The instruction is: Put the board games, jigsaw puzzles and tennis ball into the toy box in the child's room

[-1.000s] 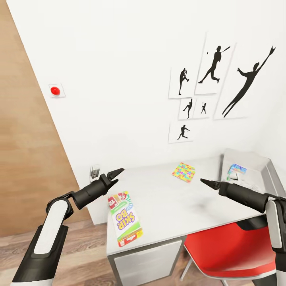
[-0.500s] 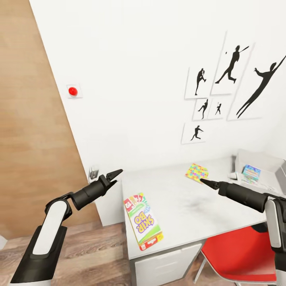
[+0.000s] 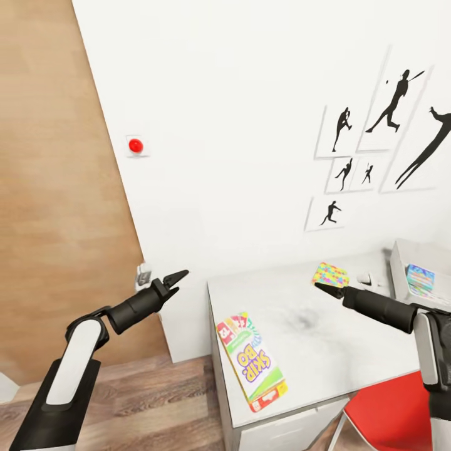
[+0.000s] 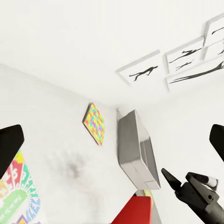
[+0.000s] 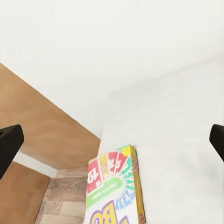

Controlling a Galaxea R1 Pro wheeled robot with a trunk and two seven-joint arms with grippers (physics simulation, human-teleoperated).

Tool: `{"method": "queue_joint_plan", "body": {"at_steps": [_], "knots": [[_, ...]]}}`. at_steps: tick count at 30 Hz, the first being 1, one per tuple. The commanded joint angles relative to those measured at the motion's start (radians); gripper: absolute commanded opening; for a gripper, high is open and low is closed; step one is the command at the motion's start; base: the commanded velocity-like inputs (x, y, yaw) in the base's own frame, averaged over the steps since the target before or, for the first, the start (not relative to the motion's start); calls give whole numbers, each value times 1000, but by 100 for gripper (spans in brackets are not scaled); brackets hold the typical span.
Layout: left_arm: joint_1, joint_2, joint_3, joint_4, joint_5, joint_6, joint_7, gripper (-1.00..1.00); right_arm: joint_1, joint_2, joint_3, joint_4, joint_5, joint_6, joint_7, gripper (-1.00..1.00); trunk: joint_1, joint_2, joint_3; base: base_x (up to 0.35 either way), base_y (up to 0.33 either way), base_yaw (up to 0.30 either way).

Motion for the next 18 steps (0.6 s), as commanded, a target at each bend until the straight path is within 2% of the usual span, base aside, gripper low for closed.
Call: {"method": "queue_joint_plan", "body": {"at_steps": [1,5,18], "knots": [[0,3,6,0,0,5,-2,100,-12,1,1,22,-4,10,-2,100,0,-1,-2,46,94,0],[4,9,18,1,-1,4,0,100,-34,2,2,75,-5,11,-10,100,0,-1,-2,31,65,0],[7,15,29,32,-5,0,14,100,-53,2,8,131,-1,-3,-21,100,0,-1,-2,11,23,0]]}}
